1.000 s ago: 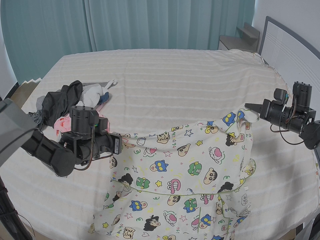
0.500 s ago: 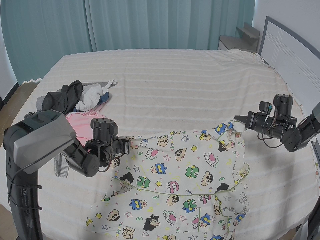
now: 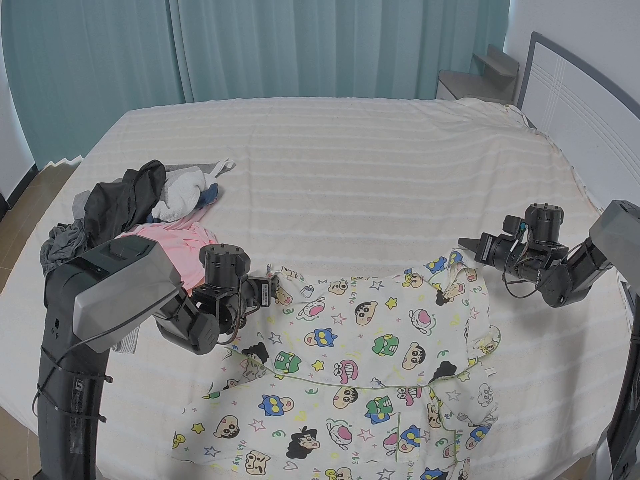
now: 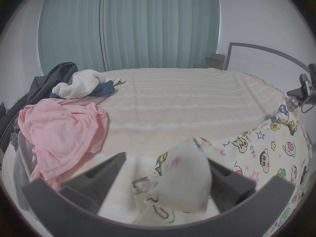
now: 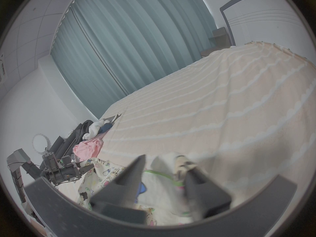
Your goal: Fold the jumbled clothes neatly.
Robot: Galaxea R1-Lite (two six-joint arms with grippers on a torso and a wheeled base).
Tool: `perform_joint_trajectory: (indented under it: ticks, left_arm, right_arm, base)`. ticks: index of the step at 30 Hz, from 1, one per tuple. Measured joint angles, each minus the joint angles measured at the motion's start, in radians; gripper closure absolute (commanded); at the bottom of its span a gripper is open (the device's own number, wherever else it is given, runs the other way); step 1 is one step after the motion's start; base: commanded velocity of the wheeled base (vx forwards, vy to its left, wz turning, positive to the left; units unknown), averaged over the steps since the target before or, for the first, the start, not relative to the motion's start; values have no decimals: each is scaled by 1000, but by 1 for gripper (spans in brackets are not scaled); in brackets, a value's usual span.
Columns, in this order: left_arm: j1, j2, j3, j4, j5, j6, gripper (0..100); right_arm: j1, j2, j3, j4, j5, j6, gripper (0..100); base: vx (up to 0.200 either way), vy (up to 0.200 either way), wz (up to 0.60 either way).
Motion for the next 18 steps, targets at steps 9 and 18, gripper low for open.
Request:
perform_joint_trajectory:
  ticks: [9, 18]
  left_arm:
    - [1, 48, -41, -128, 74, -6, 0]
    - [30, 62, -52, -218, 121, -7, 0]
  right_arm:
    - [-27, 83, -83, -57, -113, 4, 0]
    - [-68, 140, -119, -79, -175, 30, 0]
  base:
    - [0, 0, 0]
    - [0, 0, 0]
